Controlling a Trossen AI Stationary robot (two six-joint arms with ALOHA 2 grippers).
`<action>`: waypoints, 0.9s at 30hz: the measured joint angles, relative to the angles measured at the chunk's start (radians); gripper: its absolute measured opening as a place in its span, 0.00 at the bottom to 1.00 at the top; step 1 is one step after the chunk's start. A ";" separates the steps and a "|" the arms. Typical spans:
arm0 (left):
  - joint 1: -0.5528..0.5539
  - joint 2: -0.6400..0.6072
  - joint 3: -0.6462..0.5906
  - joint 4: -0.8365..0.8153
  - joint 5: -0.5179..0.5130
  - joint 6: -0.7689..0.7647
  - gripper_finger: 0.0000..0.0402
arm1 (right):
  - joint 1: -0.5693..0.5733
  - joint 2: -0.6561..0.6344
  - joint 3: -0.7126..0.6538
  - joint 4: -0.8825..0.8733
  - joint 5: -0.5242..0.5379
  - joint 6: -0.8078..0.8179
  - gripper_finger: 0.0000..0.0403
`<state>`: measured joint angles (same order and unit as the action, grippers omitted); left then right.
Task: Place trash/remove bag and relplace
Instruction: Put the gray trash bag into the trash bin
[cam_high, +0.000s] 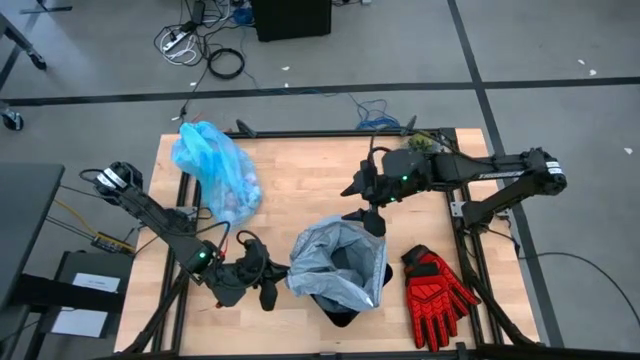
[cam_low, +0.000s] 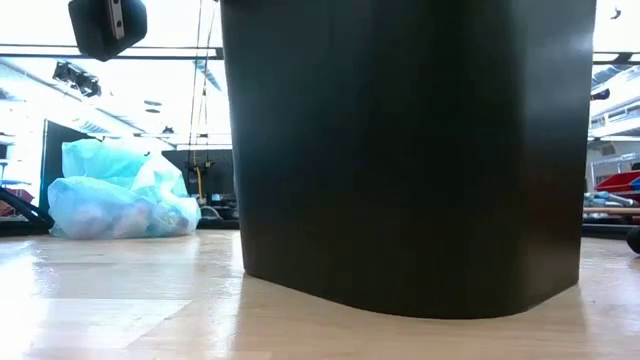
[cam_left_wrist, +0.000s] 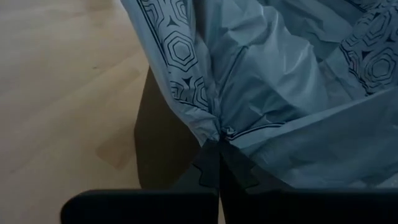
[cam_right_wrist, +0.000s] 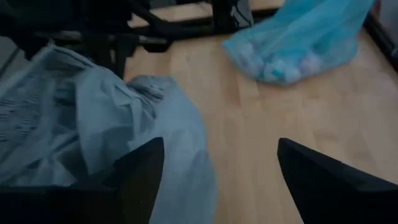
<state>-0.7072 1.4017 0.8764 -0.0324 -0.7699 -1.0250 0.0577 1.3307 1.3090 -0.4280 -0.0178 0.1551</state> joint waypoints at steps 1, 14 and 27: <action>0.000 0.003 0.000 0.005 0.001 0.000 0.00 | -0.001 0.004 0.000 -0.005 0.001 0.000 0.72; 0.000 0.006 0.000 0.015 0.003 0.000 0.00 | -0.009 0.009 0.000 -0.168 -0.001 -0.020 0.13; 0.000 0.007 0.000 0.021 0.003 0.006 0.01 | -0.022 0.010 0.000 -0.239 0.023 -0.036 0.00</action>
<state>-0.7071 1.4082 0.8764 -0.0113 -0.7666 -1.0193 0.0362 1.3403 1.3090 -0.6672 0.0048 0.1190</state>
